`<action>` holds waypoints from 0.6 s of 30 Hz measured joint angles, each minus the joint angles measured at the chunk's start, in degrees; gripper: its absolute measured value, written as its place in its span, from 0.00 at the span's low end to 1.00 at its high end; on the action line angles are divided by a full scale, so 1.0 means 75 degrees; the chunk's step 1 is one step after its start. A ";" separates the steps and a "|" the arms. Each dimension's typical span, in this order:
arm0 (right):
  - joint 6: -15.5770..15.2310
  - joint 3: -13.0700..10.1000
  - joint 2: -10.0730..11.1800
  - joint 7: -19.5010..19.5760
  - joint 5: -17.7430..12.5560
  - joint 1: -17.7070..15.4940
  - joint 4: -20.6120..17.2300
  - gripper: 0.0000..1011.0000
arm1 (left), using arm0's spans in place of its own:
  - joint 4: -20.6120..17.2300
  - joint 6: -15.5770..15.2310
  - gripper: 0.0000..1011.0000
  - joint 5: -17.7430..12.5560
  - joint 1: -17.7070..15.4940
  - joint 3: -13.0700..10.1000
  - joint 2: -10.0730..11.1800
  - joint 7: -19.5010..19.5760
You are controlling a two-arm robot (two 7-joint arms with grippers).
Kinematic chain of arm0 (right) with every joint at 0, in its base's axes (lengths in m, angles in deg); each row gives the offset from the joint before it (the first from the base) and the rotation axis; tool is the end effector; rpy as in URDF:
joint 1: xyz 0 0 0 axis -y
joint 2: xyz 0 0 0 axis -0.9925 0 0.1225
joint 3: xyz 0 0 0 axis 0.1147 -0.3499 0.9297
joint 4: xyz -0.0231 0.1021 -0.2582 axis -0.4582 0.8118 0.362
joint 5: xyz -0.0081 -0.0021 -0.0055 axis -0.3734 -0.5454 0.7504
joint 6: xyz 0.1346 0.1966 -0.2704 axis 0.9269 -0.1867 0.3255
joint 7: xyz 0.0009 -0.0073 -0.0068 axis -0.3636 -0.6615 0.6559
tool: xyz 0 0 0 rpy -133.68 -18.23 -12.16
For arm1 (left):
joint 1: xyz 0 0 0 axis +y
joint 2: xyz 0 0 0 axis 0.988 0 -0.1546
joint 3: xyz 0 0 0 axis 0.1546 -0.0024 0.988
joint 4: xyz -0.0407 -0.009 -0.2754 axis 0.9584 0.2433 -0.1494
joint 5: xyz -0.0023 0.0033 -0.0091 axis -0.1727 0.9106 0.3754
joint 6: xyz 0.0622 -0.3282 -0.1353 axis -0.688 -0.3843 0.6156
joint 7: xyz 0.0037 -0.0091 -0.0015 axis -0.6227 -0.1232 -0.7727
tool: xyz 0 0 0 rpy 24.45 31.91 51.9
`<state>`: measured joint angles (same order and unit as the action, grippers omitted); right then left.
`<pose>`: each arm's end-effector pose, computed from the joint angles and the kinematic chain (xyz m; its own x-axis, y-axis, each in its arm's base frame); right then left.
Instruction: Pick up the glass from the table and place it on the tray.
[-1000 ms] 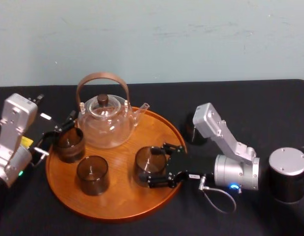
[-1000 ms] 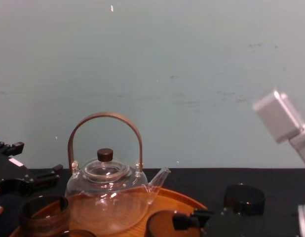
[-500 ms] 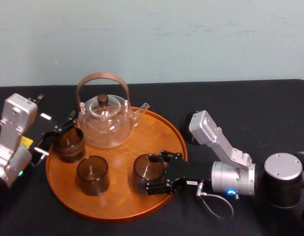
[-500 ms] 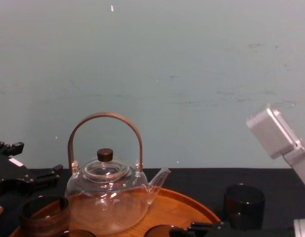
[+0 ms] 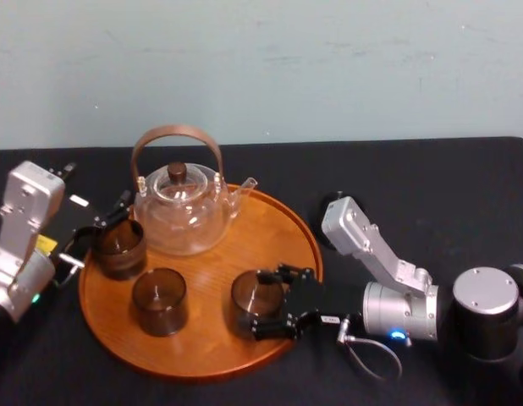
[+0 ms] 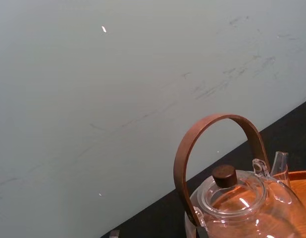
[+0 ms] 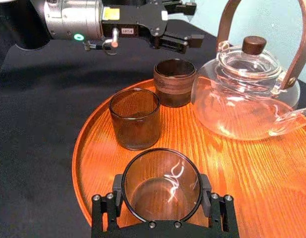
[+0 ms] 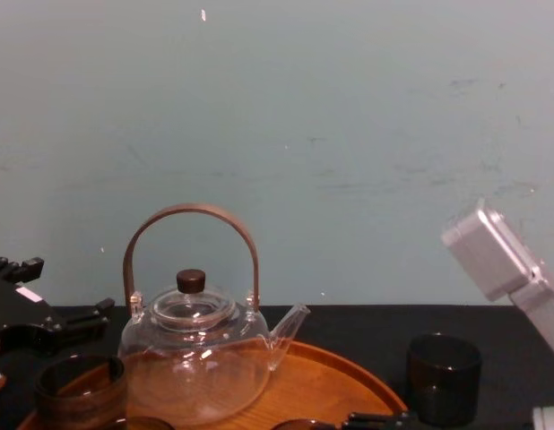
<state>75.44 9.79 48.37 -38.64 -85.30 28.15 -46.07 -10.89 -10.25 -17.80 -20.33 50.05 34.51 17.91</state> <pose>0.4214 0.0392 -0.3011 0.9256 -0.3784 -0.0074 0.3532 0.8709 -0.3417 0.4048 0.0623 -0.3028 0.2923 0.8803 0.3738 -0.9553 0.2872 0.0705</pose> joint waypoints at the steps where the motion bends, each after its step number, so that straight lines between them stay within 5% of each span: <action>1: -0.0005 0.0000 0.0000 0.0001 0.0003 -0.0001 0.0000 0.89 | -0.0001 0.0001 0.99 0.0000 0.0000 0.0001 0.0000 0.0000; 18: -0.0019 -0.0014 -0.0004 0.0010 -0.0011 -0.0004 0.0003 0.89 | -0.0001 0.0001 0.99 0.0000 0.0000 0.0001 0.0000 0.0000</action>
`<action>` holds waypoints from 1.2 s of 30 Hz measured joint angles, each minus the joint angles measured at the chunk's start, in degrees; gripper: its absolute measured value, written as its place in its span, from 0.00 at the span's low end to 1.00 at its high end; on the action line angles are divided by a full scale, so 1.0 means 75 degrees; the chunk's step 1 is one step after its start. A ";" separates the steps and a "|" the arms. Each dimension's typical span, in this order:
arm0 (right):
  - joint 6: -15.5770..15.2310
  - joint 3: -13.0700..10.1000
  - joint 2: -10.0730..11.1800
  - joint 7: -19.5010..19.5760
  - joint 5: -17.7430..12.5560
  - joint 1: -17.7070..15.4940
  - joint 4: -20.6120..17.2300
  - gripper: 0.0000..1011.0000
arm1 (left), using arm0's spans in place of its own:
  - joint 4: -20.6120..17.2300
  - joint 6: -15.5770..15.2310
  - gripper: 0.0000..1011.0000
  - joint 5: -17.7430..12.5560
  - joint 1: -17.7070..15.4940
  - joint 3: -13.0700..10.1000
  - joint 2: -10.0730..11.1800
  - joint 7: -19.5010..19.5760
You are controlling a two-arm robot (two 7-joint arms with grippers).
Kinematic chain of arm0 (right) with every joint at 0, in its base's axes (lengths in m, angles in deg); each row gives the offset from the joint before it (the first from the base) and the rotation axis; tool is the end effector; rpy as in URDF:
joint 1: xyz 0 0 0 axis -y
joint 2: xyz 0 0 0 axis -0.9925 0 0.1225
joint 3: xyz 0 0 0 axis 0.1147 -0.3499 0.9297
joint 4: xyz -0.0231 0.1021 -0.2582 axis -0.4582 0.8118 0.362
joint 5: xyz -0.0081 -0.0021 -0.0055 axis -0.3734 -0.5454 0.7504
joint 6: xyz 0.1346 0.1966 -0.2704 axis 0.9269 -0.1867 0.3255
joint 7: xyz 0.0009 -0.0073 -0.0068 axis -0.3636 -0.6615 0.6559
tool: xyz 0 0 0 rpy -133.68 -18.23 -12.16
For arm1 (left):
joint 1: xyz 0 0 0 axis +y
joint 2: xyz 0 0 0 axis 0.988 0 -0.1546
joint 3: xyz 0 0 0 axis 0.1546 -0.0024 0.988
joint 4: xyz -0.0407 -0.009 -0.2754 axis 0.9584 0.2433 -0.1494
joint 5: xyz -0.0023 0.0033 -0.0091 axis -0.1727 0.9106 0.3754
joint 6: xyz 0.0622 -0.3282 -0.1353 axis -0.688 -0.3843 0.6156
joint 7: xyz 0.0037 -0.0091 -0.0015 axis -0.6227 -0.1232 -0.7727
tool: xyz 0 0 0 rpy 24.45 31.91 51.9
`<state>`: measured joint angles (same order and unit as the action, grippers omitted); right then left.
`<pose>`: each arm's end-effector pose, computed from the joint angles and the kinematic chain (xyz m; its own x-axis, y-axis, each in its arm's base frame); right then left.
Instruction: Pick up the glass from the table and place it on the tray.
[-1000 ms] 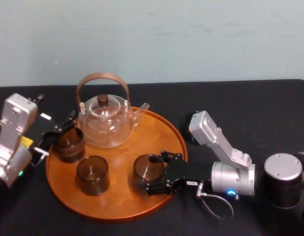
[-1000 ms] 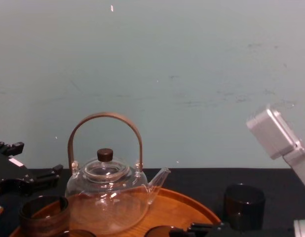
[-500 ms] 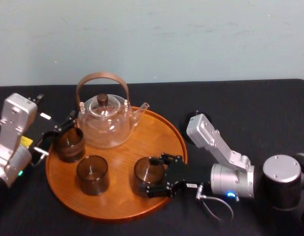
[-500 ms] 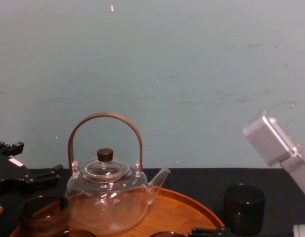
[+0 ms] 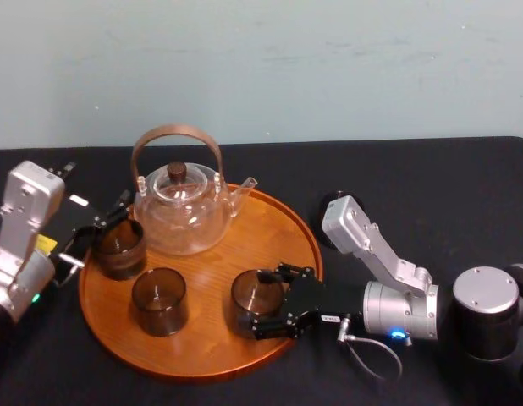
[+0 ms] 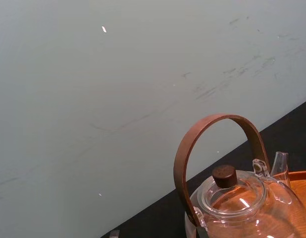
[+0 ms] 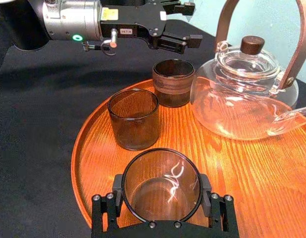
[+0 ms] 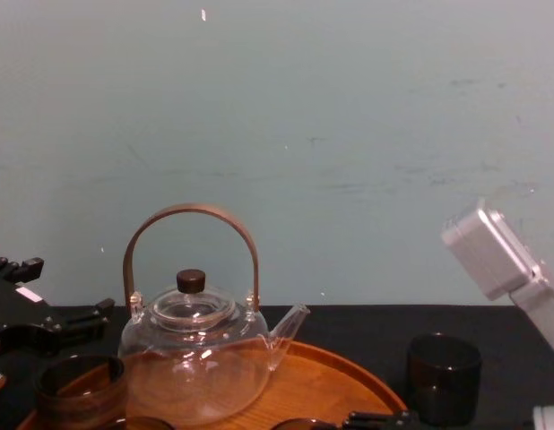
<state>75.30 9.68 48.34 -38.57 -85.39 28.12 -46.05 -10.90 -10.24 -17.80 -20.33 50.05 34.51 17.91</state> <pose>0.4216 0.0389 -0.3010 0.9243 -0.3816 -0.0099 0.3555 0.8700 -0.3417 0.4048 0.0623 -0.3028 0.2923 0.8803 0.3737 -0.9552 0.2874 0.0702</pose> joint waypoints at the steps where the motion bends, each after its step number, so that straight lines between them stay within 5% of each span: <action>1: 0.0001 -0.0001 0.0000 -0.0001 -0.0002 0.0001 0.0000 0.89 | 0.0000 0.0000 0.99 0.0000 0.0000 0.0000 0.0000 0.0000; 8: 0.0004 -0.0004 0.0000 -0.0004 -0.0008 0.0003 0.0000 0.99 | 0.0000 0.0000 0.99 0.0000 0.0000 0.0000 0.0000 0.0000; 27: 0.0011 -0.0004 0.0001 -0.0008 -0.0020 0.0003 0.0000 0.99 | 0.0000 0.0000 0.99 0.0000 0.0000 0.0000 0.0000 0.0000; 36: 0.0023 -0.0148 0.0385 -0.0295 -0.0293 -0.0181 -0.0336 0.99 | 0.0000 0.0000 0.99 0.0000 0.0000 0.0000 -0.0001 0.0000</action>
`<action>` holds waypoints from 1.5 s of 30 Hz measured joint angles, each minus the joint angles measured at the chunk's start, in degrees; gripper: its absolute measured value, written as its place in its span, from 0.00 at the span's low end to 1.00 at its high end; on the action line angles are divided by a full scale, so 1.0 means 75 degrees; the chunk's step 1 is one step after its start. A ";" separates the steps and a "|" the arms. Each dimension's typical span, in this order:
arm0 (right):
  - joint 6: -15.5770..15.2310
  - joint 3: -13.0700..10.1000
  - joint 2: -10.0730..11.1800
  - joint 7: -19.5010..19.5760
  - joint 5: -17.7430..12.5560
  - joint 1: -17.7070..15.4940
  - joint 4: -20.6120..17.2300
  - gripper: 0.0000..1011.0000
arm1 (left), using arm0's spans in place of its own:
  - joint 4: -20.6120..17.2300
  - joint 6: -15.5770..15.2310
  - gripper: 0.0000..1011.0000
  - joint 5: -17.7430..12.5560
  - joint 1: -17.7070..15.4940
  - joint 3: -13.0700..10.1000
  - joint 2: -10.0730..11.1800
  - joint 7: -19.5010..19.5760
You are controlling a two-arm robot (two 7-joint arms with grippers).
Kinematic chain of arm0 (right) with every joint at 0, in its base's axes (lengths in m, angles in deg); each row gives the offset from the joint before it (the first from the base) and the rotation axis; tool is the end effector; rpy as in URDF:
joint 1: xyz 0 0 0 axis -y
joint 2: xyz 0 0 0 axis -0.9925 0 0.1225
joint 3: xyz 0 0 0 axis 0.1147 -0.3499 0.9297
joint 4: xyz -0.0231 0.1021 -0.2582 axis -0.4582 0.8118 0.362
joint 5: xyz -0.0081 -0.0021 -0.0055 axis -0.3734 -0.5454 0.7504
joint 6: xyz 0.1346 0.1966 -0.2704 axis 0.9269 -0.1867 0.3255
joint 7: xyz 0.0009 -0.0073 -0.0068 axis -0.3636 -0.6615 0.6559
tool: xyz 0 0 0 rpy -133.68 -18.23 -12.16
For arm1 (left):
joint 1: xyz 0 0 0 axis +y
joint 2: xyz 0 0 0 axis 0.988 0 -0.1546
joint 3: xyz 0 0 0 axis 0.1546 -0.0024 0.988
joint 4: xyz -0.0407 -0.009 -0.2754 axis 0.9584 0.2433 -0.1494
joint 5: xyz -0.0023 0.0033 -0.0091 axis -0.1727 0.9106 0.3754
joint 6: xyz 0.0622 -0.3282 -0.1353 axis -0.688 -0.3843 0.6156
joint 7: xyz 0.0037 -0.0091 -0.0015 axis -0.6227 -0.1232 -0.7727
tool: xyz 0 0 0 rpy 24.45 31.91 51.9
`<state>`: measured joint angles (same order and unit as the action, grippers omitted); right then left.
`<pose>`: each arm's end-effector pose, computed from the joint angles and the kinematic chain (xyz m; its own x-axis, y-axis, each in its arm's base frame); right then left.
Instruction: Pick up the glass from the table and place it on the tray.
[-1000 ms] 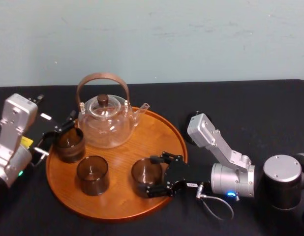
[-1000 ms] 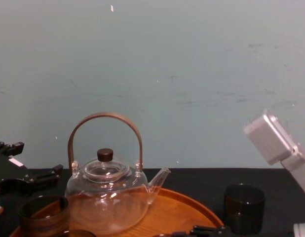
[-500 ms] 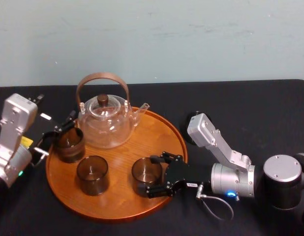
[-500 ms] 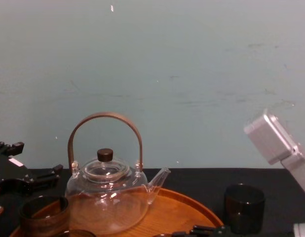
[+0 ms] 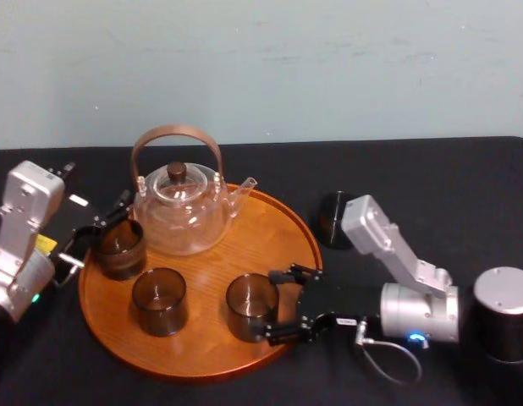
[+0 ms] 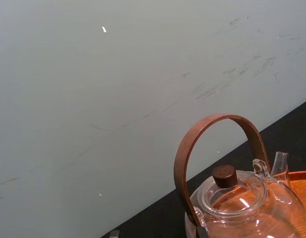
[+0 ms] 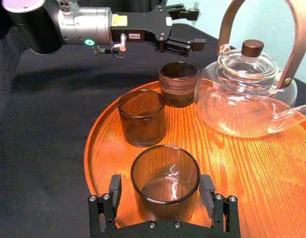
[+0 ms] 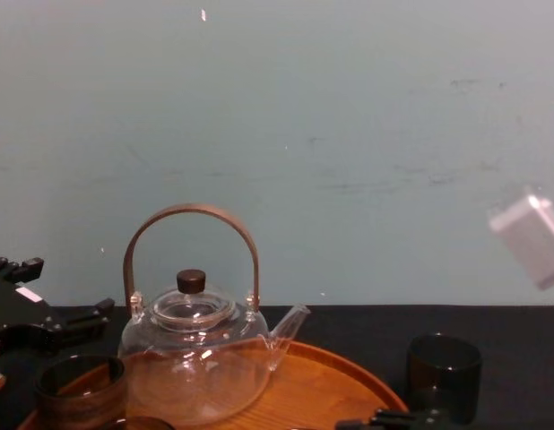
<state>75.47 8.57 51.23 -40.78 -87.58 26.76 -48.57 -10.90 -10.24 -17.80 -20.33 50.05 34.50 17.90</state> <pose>0.4164 0.0223 -0.2953 0.9324 -0.3603 -0.0272 0.3321 0.8841 -0.3287 0.4048 0.0622 -0.3028 0.2922 0.8804 0.3736 -0.9553 0.2873 0.0701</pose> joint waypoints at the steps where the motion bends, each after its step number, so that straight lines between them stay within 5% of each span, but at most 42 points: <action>1: 0.0003 -0.0022 0.0059 -0.0014 -0.0024 -0.0030 -0.0058 0.99 | 0.0000 0.0000 0.99 0.0000 0.0000 0.0000 0.0000 0.0000; 14: 0.0129 -0.0447 0.0963 -0.0024 -0.0405 -0.0608 -0.0826 0.99 | 0.0000 0.0000 0.99 0.0000 0.0000 0.0000 0.0000 0.0000; 24: 0.0464 -0.1091 0.1625 0.0168 -0.0835 -0.1209 -0.1340 0.99 | 0.0000 0.0000 0.99 0.0000 0.0000 0.0000 0.0000 0.0000; 32: 0.0323 -0.1651 0.1625 0.0992 -0.0976 -0.1546 -0.1374 0.99 | 0.0000 0.0000 0.99 0.0000 0.0001 0.0000 0.0000 0.0001; 45: -0.0379 -0.2179 0.1149 0.2100 -0.0843 -0.1522 -0.0942 0.99 | 0.0000 0.0000 0.99 0.0000 0.0000 0.0000 0.0000 0.0000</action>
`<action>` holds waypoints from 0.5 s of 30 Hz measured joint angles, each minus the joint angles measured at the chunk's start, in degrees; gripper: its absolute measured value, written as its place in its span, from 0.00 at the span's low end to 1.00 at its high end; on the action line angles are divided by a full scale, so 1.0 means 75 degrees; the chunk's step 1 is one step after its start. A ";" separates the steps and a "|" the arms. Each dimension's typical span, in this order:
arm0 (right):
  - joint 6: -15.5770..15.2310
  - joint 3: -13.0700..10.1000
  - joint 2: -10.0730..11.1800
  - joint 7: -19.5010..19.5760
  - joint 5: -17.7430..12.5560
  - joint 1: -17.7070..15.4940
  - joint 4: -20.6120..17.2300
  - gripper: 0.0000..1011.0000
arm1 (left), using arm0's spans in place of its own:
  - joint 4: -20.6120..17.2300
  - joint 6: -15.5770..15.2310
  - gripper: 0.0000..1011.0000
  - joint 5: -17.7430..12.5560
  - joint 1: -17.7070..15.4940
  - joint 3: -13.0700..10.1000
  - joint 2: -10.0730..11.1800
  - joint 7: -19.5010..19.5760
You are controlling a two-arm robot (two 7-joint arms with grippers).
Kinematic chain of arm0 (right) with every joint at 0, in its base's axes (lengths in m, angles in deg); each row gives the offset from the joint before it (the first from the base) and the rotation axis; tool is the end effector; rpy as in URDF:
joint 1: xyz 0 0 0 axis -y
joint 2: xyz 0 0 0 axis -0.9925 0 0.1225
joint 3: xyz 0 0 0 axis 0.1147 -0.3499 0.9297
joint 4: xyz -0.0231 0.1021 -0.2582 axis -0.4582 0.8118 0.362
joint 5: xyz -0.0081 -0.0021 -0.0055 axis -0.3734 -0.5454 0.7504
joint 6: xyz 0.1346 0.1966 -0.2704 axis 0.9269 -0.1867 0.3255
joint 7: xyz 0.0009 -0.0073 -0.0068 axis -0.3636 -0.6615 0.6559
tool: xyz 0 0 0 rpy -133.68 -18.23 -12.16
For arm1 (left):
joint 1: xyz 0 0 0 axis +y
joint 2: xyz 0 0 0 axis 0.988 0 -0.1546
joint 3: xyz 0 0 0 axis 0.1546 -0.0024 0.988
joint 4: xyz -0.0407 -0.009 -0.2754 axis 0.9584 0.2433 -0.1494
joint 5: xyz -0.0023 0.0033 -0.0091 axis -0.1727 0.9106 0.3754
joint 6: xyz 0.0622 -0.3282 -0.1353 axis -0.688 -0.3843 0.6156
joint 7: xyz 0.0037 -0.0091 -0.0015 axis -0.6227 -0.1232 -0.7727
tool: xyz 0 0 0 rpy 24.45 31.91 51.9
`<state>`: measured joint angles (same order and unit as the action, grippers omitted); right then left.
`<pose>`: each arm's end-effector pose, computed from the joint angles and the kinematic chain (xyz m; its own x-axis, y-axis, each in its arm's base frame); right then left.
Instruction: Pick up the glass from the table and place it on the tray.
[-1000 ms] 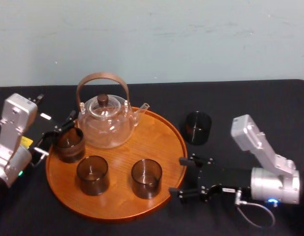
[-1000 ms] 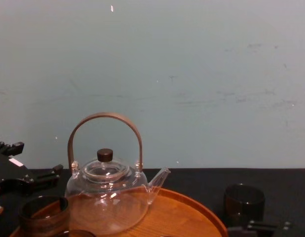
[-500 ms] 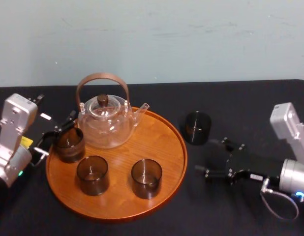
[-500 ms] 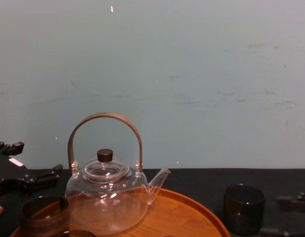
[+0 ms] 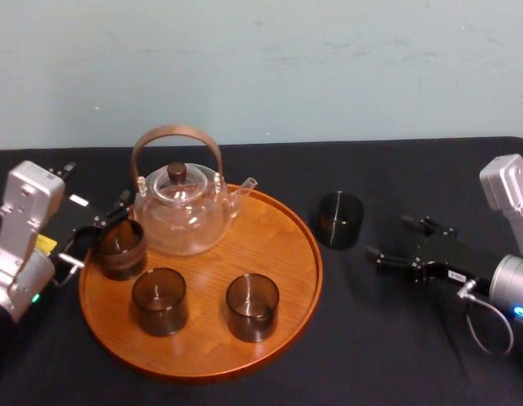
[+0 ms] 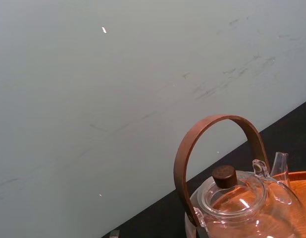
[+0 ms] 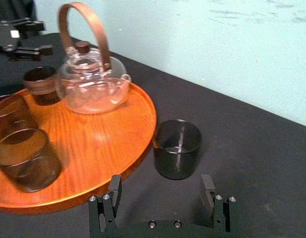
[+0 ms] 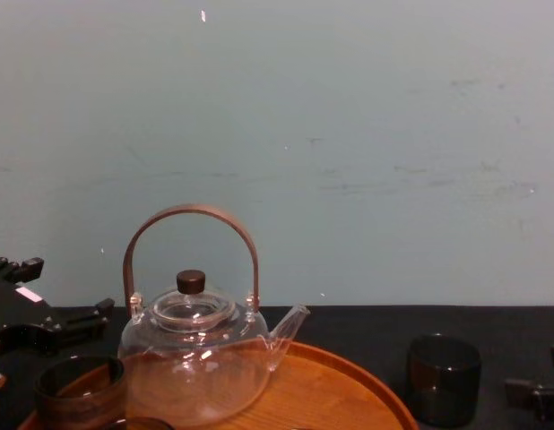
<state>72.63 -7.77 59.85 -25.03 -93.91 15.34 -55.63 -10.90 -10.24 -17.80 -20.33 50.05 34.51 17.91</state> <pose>0.3946 -0.0811 -0.2717 0.6665 -0.7454 0.0119 0.7096 0.6294 -0.3166 0.4048 0.0623 -0.3028 0.2923 0.8803 0.3737 -0.9552 0.2874 0.0702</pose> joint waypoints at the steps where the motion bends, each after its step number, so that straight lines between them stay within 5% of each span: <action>1: -0.0034 -0.0013 -0.0030 0.0024 0.0012 0.0020 0.0029 0.99 | 0.0000 0.0000 0.99 0.0000 0.0000 0.0000 0.0000 0.0000; 15: -0.0541 0.0033 -0.0542 0.0088 0.0362 0.0551 0.0625 0.99 | 0.0000 0.0000 0.99 0.0000 0.0000 0.0000 0.0000 0.0000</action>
<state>68.57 -7.52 55.78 -24.37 -91.19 19.48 -50.95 -10.90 -10.24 -17.80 -20.33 50.05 34.50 17.91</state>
